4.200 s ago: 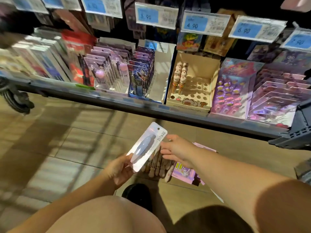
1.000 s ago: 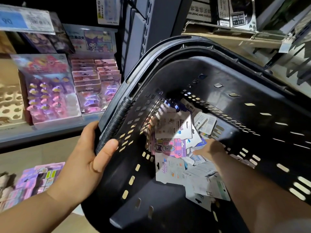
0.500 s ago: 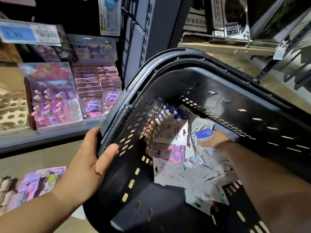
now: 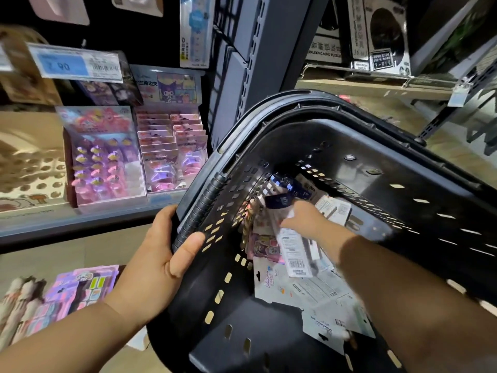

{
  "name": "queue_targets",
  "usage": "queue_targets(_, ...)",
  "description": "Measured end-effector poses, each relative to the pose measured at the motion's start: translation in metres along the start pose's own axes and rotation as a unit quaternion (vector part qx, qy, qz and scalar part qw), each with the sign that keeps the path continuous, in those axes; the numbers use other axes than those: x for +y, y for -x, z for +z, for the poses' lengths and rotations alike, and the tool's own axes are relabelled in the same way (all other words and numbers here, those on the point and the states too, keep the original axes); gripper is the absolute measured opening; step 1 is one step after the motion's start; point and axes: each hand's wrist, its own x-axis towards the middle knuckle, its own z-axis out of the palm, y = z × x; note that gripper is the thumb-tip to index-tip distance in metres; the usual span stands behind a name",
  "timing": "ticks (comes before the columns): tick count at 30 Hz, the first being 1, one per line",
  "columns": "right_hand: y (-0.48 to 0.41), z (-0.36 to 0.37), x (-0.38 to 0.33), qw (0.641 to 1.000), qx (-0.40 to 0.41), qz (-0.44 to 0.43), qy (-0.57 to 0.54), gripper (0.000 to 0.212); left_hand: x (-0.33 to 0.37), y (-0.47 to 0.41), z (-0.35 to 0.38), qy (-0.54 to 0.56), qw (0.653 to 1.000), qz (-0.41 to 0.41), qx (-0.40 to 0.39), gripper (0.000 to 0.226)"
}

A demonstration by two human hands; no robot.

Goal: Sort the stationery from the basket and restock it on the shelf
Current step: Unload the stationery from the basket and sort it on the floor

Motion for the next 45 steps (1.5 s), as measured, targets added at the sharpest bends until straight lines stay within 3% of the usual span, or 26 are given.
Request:
queue_targets(1, -0.002, 0.009, -0.005, 1.000, 0.009, 0.022, 0.009, 0.014, 0.000, 0.000, 0.000, 0.001, 1.000, 0.002, 0.002, 0.060)
queue_targets(4, -0.002, 0.028, -0.008, 0.996, 0.045, 0.054, 0.063, 0.050, 0.002, 0.000, -0.001, 0.000, 1.000, 0.014, 0.007, 0.069)
queue_targets(6, 0.002, 0.034, -0.005, 0.979, 0.065, 0.065, 0.181, 0.063, 0.002, -0.001, -0.001, 0.000, 1.000, 0.017, 0.008, 0.069)
queue_targets(9, -0.001, 0.040, 0.000, 0.938, 0.029, 0.049, 0.341, 0.083, 0.002, -0.001, -0.001, -0.005, 1.000, 0.021, 0.009, 0.067)
queue_targets(14, -0.006, 0.034, 0.002, 0.902, 0.028, 0.027, 0.429, 0.084, -0.001, -0.001, -0.002, -0.009, 1.000, 0.018, 0.005, 0.068)
queue_targets(18, -0.006, 0.024, 0.008, 0.906, 0.035, 0.018, 0.422, 0.095, -0.002, -0.001, -0.001, -0.014, 1.000, 0.015, 0.001, 0.052)
queue_targets(22, -0.001, 0.024, 0.008, 0.966, 0.005, 0.032, 0.257, 0.119, -0.003, -0.001, -0.001, -0.016, 1.000, 0.013, 0.001, 0.049)
queue_targets(24, 0.006, 0.025, 0.004, 0.974, -0.002, 0.046, 0.221, 0.115, -0.004, -0.002, -0.001, -0.017, 1.000, 0.014, 0.006, 0.053)
queue_targets(28, 0.010, 0.033, 0.000, 0.966, -0.007, 0.005, 0.258, 0.060, -0.005, 0.000, -0.001, -0.012, 1.000, 0.003, -0.001, 0.051)
queue_targets(30, 0.008, 0.031, 0.002, 0.970, 0.009, 0.008, 0.243, 0.049, -0.005, 0.000, -0.001, -0.010, 1.000, 0.002, -0.001, 0.051)
queue_targets(33, 0.004, 0.027, 0.008, 0.970, 0.005, -0.001, 0.244, 0.046, -0.005, 0.001, -0.001, -0.011, 1.000, 0.001, 0.000, 0.058)
queue_targets(40, 0.002, 0.034, 0.015, 0.960, -0.092, -0.049, 0.258, 0.051, -0.006, 0.000, -0.001, -0.021, 1.000, -0.001, -0.004, 0.059)
queue_targets(43, 0.007, 0.045, 0.016, 0.943, -0.092, -0.072, 0.311, 0.062, -0.007, 0.000, -0.001, -0.019, 1.000, 0.002, -0.003, 0.061)
queue_targets(45, 0.010, 0.055, 0.017, 0.951, -0.076, -0.048, 0.298, 0.074, -0.007, 0.000, -0.001, -0.019, 1.000, 0.003, -0.004, 0.061)
